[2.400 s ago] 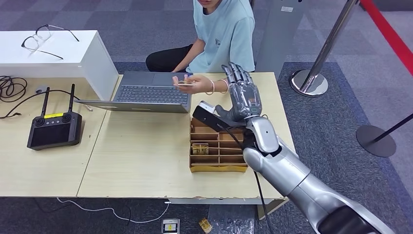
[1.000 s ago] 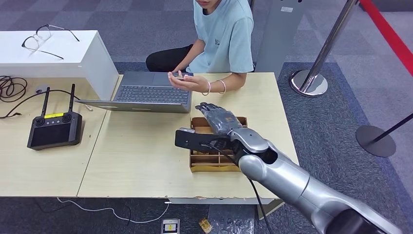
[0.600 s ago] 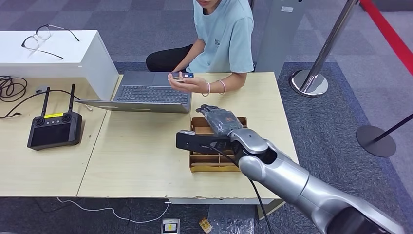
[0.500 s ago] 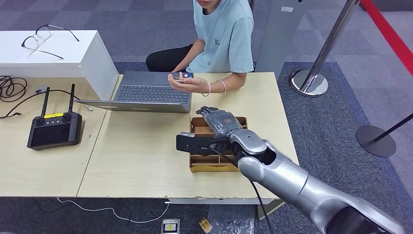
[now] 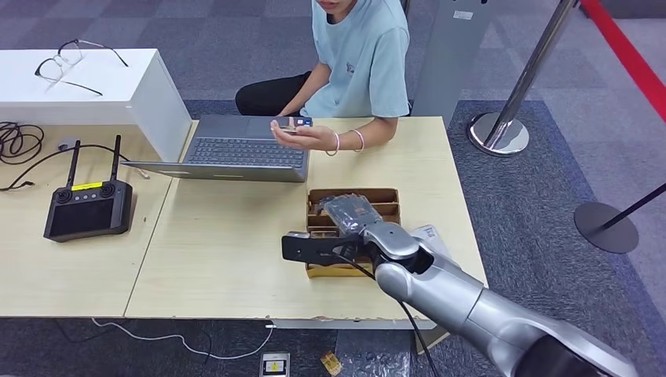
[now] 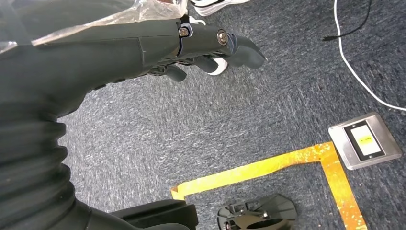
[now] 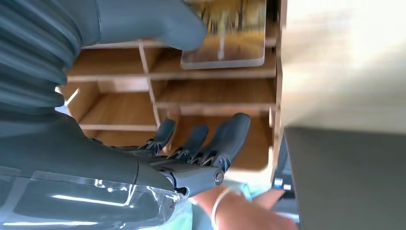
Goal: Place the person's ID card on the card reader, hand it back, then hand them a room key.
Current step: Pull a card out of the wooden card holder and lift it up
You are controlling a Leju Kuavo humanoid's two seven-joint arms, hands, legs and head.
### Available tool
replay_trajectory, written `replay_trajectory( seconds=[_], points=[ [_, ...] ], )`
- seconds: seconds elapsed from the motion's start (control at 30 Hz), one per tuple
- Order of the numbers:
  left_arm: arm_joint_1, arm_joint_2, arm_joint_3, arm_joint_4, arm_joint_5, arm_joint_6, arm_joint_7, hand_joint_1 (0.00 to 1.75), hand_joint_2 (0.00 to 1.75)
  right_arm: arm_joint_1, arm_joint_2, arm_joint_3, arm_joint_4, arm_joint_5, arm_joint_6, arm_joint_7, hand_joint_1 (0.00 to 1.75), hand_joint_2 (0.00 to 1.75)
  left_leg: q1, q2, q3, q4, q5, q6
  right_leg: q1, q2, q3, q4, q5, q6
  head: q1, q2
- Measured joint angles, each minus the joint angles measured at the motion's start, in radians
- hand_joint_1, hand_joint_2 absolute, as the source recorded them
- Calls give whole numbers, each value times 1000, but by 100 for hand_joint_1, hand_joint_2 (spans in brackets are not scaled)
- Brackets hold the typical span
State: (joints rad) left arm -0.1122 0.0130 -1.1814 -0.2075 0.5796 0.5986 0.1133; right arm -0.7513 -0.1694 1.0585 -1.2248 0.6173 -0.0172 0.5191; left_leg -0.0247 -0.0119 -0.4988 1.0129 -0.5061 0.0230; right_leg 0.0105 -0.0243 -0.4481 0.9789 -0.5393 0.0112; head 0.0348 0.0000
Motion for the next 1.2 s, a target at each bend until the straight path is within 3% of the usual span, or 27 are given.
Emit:
replay_trajectory(
  seconds=[0.2, 0.53, 0.77, 0.87, 1.07, 1.2],
  points=[
    [1, -1, 0, 0, 0, 0, 0, 0, 175, 8, 10, 6, 30, 0, -9, -9, 79, 175, 0, 0, 0, 0, 0, 0, 0, 0, 0, 0, 0, 0, 0, 0],
    [1, -1, 0, 0, -2, 0, 0, 0, 175, 13, 20, 6, 51, 1, -15, -10, 59, 175, 0, 0, 0, 0, 0, 0, 0, 0, 0, 0, 0, 0, 0, 0],
    [1, -2, 0, 0, -3, 0, -1, 0, 175, 13, 20, 3, 48, 7, -35, -11, 35, 175, 0, 0, 0, 0, 0, 0, 0, 0, 0, 0, 0, 0, 0, 0],
    [1, -2, 0, 0, -2, 0, -1, 0, 175, 13, 20, -1, 37, 13, -45, -11, 36, 175, 0, 0, 0, 0, 0, 0, 0, 0, 0, 0, 0, 0, 0, 0],
    [2, -2, 0, 0, 0, 0, -1, 0, 175, 13, 19, -10, -6, 23, -63, -10, 48, 175, 0, 0, 0, 0, 0, 0, 0, 0, 0, 0, 0, 0, 0, 0],
    [2, -2, 0, 0, 3, 0, 0, 0, 175, 13, 17, -17, -44, 31, -67, -7, 96, 175, 0, 0, 0, 0, 0, 0, 0, 0, 0, 0, 0, 0, 0, 0]
  ],
)
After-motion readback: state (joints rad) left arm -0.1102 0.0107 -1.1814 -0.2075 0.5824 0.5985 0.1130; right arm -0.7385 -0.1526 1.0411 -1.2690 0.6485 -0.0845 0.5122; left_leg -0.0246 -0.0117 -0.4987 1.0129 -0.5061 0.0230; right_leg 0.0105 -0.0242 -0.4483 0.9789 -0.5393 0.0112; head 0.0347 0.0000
